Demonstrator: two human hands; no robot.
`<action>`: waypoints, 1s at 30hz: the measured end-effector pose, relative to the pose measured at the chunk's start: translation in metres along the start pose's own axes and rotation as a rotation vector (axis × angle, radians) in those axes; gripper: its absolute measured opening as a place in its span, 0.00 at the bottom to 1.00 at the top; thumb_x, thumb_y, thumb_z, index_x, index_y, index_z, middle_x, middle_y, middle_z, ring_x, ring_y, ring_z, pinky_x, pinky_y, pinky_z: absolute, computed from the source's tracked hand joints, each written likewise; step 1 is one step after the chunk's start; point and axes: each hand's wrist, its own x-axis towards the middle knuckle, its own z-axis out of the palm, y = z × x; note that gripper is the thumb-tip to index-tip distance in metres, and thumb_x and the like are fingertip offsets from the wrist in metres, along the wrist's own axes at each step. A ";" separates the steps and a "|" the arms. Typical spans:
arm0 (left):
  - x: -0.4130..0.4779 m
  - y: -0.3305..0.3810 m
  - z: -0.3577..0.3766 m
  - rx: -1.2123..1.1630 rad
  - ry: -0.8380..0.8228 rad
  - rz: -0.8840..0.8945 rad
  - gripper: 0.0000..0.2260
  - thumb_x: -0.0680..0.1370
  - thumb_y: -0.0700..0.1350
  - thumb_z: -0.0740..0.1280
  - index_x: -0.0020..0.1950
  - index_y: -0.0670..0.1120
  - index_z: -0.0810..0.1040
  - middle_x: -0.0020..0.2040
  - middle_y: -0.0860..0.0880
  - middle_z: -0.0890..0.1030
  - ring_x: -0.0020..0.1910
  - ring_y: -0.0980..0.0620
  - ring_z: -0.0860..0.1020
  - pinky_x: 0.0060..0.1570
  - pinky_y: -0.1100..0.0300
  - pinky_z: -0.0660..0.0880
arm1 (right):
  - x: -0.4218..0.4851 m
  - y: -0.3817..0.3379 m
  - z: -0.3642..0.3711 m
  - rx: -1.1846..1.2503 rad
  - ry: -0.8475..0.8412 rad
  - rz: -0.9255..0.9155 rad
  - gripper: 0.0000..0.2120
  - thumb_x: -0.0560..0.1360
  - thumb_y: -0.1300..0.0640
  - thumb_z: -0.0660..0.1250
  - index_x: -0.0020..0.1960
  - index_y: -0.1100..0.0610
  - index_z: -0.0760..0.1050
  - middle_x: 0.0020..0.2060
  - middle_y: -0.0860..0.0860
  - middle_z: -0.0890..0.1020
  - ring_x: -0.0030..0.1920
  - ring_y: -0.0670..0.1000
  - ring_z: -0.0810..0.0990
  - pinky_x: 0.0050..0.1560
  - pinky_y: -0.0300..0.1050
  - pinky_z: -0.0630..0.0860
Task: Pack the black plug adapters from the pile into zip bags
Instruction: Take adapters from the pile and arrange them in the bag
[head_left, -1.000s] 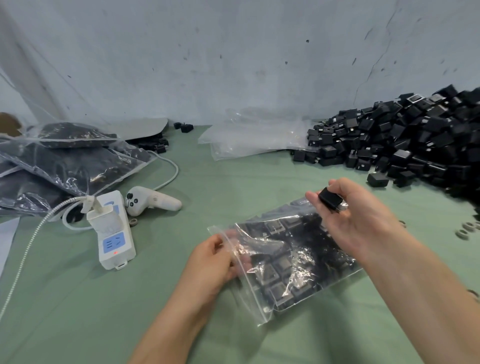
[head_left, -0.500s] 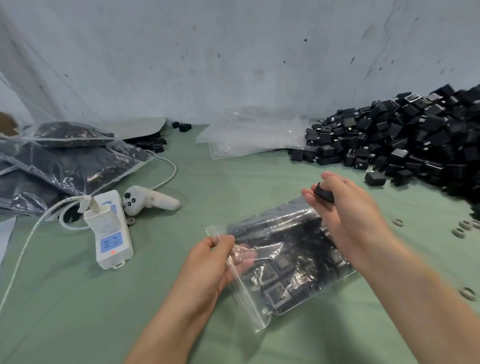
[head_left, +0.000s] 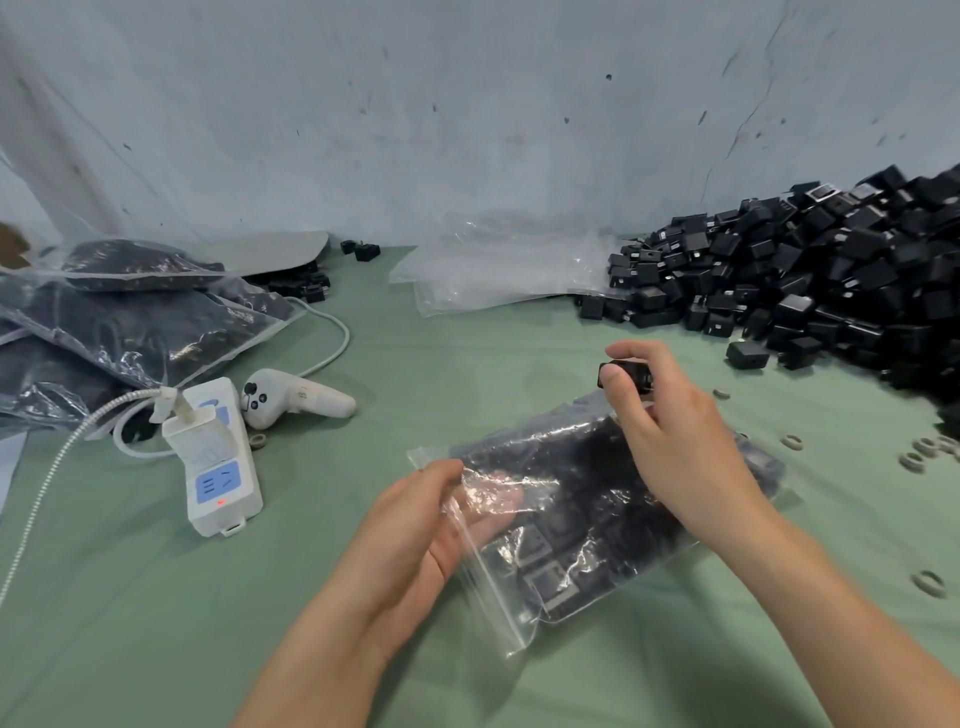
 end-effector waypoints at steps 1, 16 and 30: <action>0.000 0.000 0.000 0.000 -0.004 0.007 0.11 0.81 0.37 0.63 0.58 0.30 0.73 0.58 0.28 0.78 0.50 0.37 0.84 0.37 0.55 0.82 | 0.000 0.001 0.000 -0.014 0.004 -0.002 0.09 0.82 0.43 0.57 0.61 0.41 0.69 0.39 0.40 0.76 0.38 0.37 0.75 0.38 0.38 0.67; -0.013 0.013 0.005 -0.203 -0.111 -0.020 0.10 0.69 0.40 0.70 0.49 0.40 0.77 0.61 0.34 0.80 0.60 0.38 0.79 0.51 0.46 0.82 | 0.009 0.006 -0.010 0.272 0.216 0.112 0.09 0.83 0.41 0.56 0.52 0.43 0.73 0.42 0.45 0.82 0.39 0.44 0.81 0.43 0.46 0.74; -0.015 0.017 -0.003 0.496 0.212 0.742 0.05 0.81 0.43 0.64 0.54 0.50 0.78 0.38 0.52 0.79 0.31 0.54 0.78 0.28 0.63 0.74 | -0.006 -0.044 0.004 0.675 -0.072 0.169 0.23 0.82 0.38 0.48 0.58 0.53 0.73 0.46 0.47 0.87 0.43 0.46 0.85 0.37 0.39 0.80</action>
